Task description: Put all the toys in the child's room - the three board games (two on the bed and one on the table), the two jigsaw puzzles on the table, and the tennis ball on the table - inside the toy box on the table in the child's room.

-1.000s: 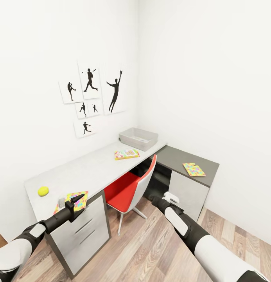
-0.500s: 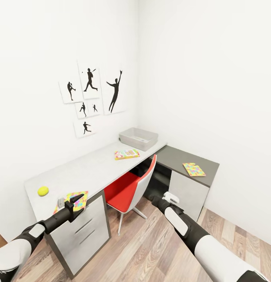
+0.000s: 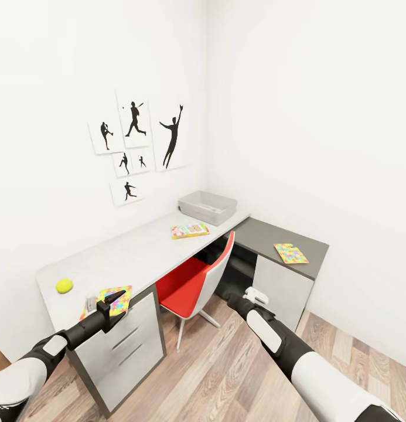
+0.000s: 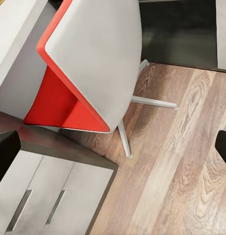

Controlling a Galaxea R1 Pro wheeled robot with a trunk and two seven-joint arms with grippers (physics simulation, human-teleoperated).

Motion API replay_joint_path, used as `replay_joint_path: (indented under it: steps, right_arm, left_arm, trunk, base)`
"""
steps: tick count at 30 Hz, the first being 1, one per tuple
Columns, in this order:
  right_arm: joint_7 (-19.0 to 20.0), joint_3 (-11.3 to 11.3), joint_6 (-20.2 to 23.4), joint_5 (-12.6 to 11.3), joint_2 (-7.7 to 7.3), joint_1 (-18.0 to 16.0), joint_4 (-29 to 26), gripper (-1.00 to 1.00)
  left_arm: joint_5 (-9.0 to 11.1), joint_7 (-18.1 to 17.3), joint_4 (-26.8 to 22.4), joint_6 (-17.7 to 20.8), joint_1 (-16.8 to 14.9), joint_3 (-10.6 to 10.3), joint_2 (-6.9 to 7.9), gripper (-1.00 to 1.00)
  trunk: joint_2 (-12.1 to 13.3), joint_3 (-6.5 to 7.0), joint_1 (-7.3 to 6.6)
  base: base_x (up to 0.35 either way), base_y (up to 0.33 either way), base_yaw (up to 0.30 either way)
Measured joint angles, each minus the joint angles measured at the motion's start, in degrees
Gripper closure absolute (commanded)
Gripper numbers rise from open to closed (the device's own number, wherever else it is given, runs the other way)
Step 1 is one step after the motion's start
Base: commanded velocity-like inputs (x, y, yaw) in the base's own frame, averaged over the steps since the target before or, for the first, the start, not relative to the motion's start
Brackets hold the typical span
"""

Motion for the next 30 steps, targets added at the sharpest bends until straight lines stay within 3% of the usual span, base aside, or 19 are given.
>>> replay_joint_path:
  steps: [8,15,30]
  right_arm:
    - [0.0,0.0,0.0,0.0,0.00,0.0,0.0,-1.00]
    - [0.0,0.0,0.0,0.0,0.00,0.0,0.0,-1.00]
    - [0.0,0.0,0.0,0.0,0.00,0.0,0.0,-1.00]
  left_arm:
    - [0.0,0.0,0.0,-0.1,0.0,0.0,0.00,-1.00]
    - [0.0,0.0,0.0,-0.1,0.0,0.0,-0.12,-1.00]
    - [0.0,-0.2,0.0,0.4,0.0,0.0,-0.26,-1.00]
  trunk:
    - [0.0,0.00,0.00]
    - [-2.8,-1.26,1.53]
    - [-2.8,-1.26,1.54]
  base:
    - [0.000,0.000,0.000]
    - [0.000,0.000,0.000]
    - [0.000,0.000,0.000]
